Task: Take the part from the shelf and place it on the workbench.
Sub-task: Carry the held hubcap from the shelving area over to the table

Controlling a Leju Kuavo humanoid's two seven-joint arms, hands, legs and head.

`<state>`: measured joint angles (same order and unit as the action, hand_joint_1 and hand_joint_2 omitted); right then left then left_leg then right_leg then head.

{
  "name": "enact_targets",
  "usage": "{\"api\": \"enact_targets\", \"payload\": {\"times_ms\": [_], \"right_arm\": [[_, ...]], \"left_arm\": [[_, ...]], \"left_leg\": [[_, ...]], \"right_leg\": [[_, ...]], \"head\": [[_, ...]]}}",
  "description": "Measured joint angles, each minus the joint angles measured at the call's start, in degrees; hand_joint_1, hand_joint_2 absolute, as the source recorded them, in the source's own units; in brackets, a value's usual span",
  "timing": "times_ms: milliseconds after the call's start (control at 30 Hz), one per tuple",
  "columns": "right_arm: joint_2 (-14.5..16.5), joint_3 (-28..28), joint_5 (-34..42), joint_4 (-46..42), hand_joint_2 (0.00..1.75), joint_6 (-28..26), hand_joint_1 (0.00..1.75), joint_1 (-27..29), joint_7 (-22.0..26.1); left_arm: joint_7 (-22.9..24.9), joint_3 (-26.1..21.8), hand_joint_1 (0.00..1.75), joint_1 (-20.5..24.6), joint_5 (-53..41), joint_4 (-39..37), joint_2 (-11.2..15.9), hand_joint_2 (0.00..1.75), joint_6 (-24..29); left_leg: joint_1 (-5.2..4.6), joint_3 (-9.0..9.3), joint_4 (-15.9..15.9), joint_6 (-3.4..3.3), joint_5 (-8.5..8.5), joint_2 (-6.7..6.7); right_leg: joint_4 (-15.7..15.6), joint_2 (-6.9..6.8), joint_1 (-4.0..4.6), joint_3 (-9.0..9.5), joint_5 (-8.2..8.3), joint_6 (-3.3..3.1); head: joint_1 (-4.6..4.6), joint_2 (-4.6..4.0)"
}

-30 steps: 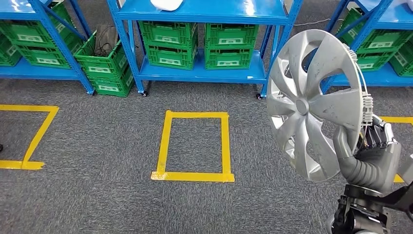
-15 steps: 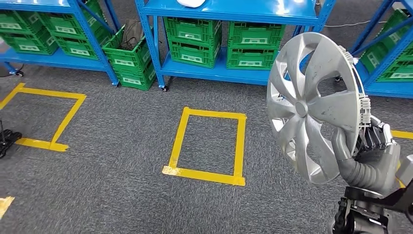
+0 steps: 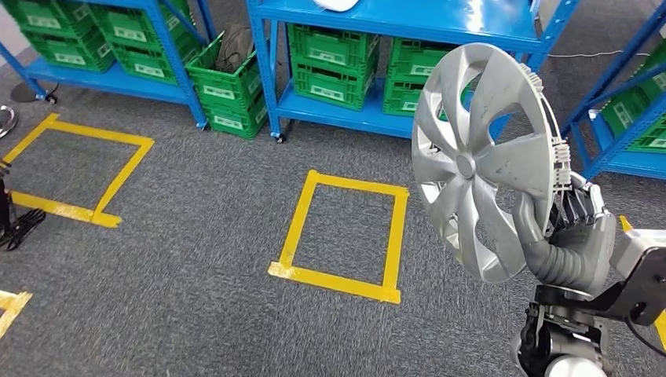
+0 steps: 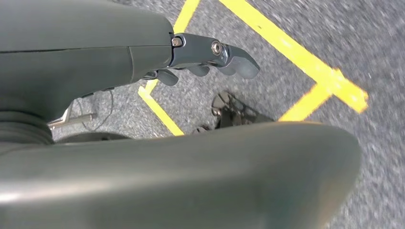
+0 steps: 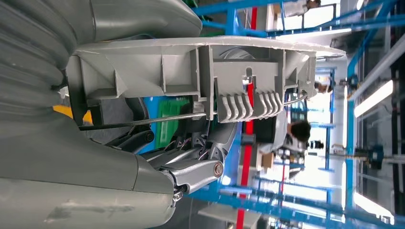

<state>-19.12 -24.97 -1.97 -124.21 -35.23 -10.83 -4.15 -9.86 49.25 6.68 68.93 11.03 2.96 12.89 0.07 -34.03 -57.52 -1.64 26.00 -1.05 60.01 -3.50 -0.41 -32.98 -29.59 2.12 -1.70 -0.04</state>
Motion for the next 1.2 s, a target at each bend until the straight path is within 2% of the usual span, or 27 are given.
{"api": "enact_targets", "payload": {"times_ms": [33,100,133,167,200,233,300,333,367,433,467,533,600,633,667,700,733,767,800,833,867,967,1033,1067,1133,1167,1200], "right_arm": [[0.0,-0.1,0.0,0.0,1.75,0.1,1.75,-0.1,0.0],[0.0,-0.2,0.0,0.1,1.75,0.1,1.75,-0.1,0.0],[0.0,-0.2,0.1,0.2,1.75,0.2,1.75,0.0,0.0],[0.0,-0.3,0.1,0.3,1.75,0.2,1.75,0.0,-0.1],[0.0,-0.4,0.2,0.4,1.75,0.2,1.75,0.0,-0.1],[0.0,-0.5,0.2,0.5,1.75,0.3,1.75,0.0,-0.1],[0.0,-0.5,0.2,0.6,1.75,0.4,1.75,-0.1,-0.1],[0.0,-0.6,0.2,0.6,1.75,0.5,1.75,-0.2,-0.1],[0.0,-0.6,0.2,0.6,1.75,0.5,1.75,-0.3,-0.1],[0.0,-0.7,0.3,0.7,1.75,0.7,1.75,-0.4,-0.1],[0.0,-0.8,0.3,0.8,1.75,0.8,1.75,-0.5,-0.1],[0.1,-1.0,0.3,0.9,1.75,0.9,1.75,-0.7,-0.2],[0.2,-1.0,0.2,0.9,1.75,1.1,1.75,-0.9,-0.2],[0.3,-1.1,0.2,1.0,1.75,1.1,1.75,-1.0,-0.2],[0.3,-1.1,0.2,1.2,1.75,1.2,1.75,-1.0,-0.2],[0.3,-1.1,0.3,1.3,1.75,1.3,1.75,-1.0,-0.2],[0.3,-1.2,0.3,1.5,1.75,1.3,1.75,-1.0,-0.2],[0.4,-1.2,0.3,1.6,1.75,1.4,1.75,-1.1,-0.2],[0.4,-1.2,0.3,1.6,1.75,1.4,1.75,-1.1,-0.2],[0.4,-1.3,0.3,1.6,1.75,1.4,1.75,-1.2,-0.2],[0.4,-1.3,0.3,1.7,1.75,1.4,1.75,-1.4,-0.2],[0.4,-1.6,0.3,1.7,1.75,1.6,1.75,-1.7,-0.1],[0.4,-1.9,0.3,1.8,1.75,1.8,1.75,-1.8,-0.2],[0.4,-2.0,0.3,1.8,1.75,1.9,1.75,-1.9,-0.2],[0.3,-2.1,0.4,2.0,1.75,2.1,1.75,-2.0,-0.2],[0.3,-2.2,0.4,2.1,1.75,2.2,1.75,-2.0,-0.3],[0.3,-2.3,0.4,2.2,1.75,2.3,1.75,-2.0,-0.3]], "left_arm": [[0.0,0.0,0.00,0.0,0.0,0.0,0.0,0.00,0.0],[0.0,0.0,0.00,0.1,0.0,0.0,-0.1,0.00,-0.1],[0.0,0.0,0.00,0.1,0.0,0.0,-0.1,0.00,-0.1],[0.0,0.0,0.00,0.1,0.0,0.0,-0.1,0.00,-0.1],[0.0,0.0,0.00,0.1,-0.1,0.0,-0.1,0.00,-0.1],[0.0,0.0,0.00,0.0,0.0,0.0,-0.2,0.00,-0.1],[0.0,0.0,0.00,0.1,0.0,0.0,-0.2,0.00,-0.1],[0.0,0.0,0.00,0.1,0.0,0.0,-0.2,0.00,-0.1],[0.0,0.0,0.00,0.1,0.0,0.0,-0.2,0.00,-0.1],[0.0,0.0,0.00,0.0,0.0,0.0,-0.2,0.00,-0.1],[0.0,0.0,0.00,-0.1,0.0,0.0,-0.2,0.00,-0.1],[0.0,0.0,0.00,-0.2,-0.1,0.0,-0.2,0.00,-0.2],[0.0,0.1,0.00,-0.1,-0.1,0.0,-0.2,0.00,-0.2],[0.0,0.1,0.00,0.0,-0.2,0.0,-0.2,0.00,-0.2],[0.0,0.1,0.00,0.0,-0.2,0.0,-0.2,0.00,-0.2],[0.0,0.1,0.00,-0.1,-0.2,0.0,-0.2,0.00,-0.2],[0.0,0.1,0.00,-0.1,-0.2,0.0,-0.2,0.00,-0.2],[0.0,0.1,0.00,-0.1,-0.2,0.0,-0.2,0.00,-0.2],[0.0,0.1,0.00,-0.1,-0.2,0.0,-0.2,0.00,-0.2],[0.0,0.1,0.00,0.0,-0.2,0.0,-0.2,0.00,-0.2],[0.0,0.1,0.00,0.1,-0.2,0.0,-0.2,0.00,-0.2],[0.1,0.1,0.00,0.1,-0.3,0.0,-0.2,0.00,-0.2],[0.1,0.1,0.00,0.0,-0.4,0.0,-0.2,0.00,-0.2],[0.1,0.1,0.00,0.0,-0.4,0.0,-0.3,0.00,-0.3],[0.1,0.1,0.00,0.1,-0.5,0.0,-0.3,0.00,-0.3],[0.1,0.1,0.00,0.1,-0.5,0.0,-0.3,0.00,-0.4],[0.1,0.1,0.00,0.1,-0.5,0.0,-0.3,0.00,-0.4]], "left_leg": [[0.16,0.10,0.2,-0.23,-0.17,0.37],[0.18,0.01,0.2,-0.48,-0.30,1.28],[0.16,-0.04,0.2,-0.52,-0.32,1.82],[0.15,-0.06,0.1,-0.53,-0.32,2.38],[0.15,-0.07,0.0,-0.52,-0.31,2.94],[0.16,-0.06,-0.2,-0.50,-0.30,3.48],[0.09,-0.27,-0.5,-0.28,-0.23,4.46],[0.06,-0.56,-0.7,-0.05,-0.27,4.87],[0.06,-0.90,-0.9,0.26,-0.37,5.20],[0.21,-1.41,-0.9,0.95,-0.72,5.82],[0.25,-1.69,-1.0,1.26,-0.65,5.69],[0.26,-3.18,-3.7,1.77,0.98,4.11],[0.46,-6.48,-10.5,2.16,4.20,2.12],[0.60,-8.20,-14.0,2.30,5.43,1.70],[0.68,-9.28,-16.2,2.39,5.85,1.47],[0.72,-9.33,-16.4,2.42,5.32,1.33],[0.74,-8.17,-14.3,2.39,3.92,1.15],[0.73,-6.06,-10.4,2.29,2.13,0.72],[0.56,-3.88,-6.4,2.16,1.02,-0.05],[0.42,-2.03,-3.2,1.90,0.30,-0.57],[0.24,-0.97,-1.4,1.64,0.16,-0.89],[0.04,-0.64,-0.7,0.67,0.08,0.08],[0.22,-0.55,-0.5,0.04,-0.20,0.84],[0.30,-0.53,-0.4,-0.22,-0.31,1.24],[0.12,-0.60,-0.4,-0.52,-0.38,2.23],[0.00,-0.61,-0.5,-0.59,-0.40,2.79],[-0.11,-0.61,-0.6,-0.62,-0.40,3.39]], "right_leg": [[2.2,0.96,-0.11,-1.03,-1.31,0.23],[9.6,2.57,-0.27,-4.42,-4.60,0.47],[12.8,2.85,-0.29,-5.94,-5.54,0.54],[14.6,3.01,-0.30,-6.85,-5.62,0.59],[14.0,3.08,-0.32,-6.70,-4.55,0.59],[11.2,3.20,-0.36,-5.54,-2.63,0.53],[3.5,4.26,-0.50,-2.20,0.59,0.22],[0.8,4.81,-0.52,-0.91,1.25,0.01],[-0.5,5.23,-0.48,-0.25,1.30,-0.23],[-0.9,4.97,-0.38,0.06,1.39,-0.82],[-1.2,4.59,-0.44,0.11,1.61,-1.20],[-1.7,3.80,-0.65,0.38,1.96,-1.85],[-1.8,3.03,-0.56,0.45,2.02,-2.16],[-1.8,2.58,-0.51,0.42,2.00,-2.23],[-1.8,2.15,-0.48,0.42,1.98,-2.24],[-1.8,1.73,-0.46,0.44,1.95,-2.21],[-1.8,1.33,-0.47,0.49,1.92,-2.15],[-1.8,0.96,-0.46,0.57,1.86,-2.05],[-1.8,0.61,-0.35,0.64,1.78,-1.85],[-1.8,0.35,-0.24,0.65,1.70,-1.55],[-1.7,0.07,-0.12,0.64,1.65,-1.20],[-1.6,-0.59,-0.18,0.55,1.55,-0.11],[0.6,0.57,-0.36,-0.57,-0.02,0.44],[3.5,1.55,-0.40,-1.97,-1.62,0.58],[11.3,2.78,-0.36,-5.56,-4.86,0.57],[14.2,2.96,-0.32,-6.98,-5.46,0.50],[15.1,3.05,-0.27,-7.56,-4.96,0.35]], "head": [[0.25,0.00],[0.86,0.00],[1.12,0.00],[1.35,0.00],[1.59,0.00],[1.87,0.00],[2.40,0.00],[2.53,0.00],[2.57,0.00],[2.50,0.00],[2.46,0.00],[1.98,0.00],[1.31,0.00],[1.07,0.00],[0.86,0.00],[0.61,0.00],[0.34,0.00],[0.04,0.00],[-0.24,0.00],[-0.45,0.00],[-0.52,0.00],[-0.29,0.00],[0.03,0.00],[0.37,0.00],[1.08,0.00],[1.33,0.00],[1.54,0.00]]}}
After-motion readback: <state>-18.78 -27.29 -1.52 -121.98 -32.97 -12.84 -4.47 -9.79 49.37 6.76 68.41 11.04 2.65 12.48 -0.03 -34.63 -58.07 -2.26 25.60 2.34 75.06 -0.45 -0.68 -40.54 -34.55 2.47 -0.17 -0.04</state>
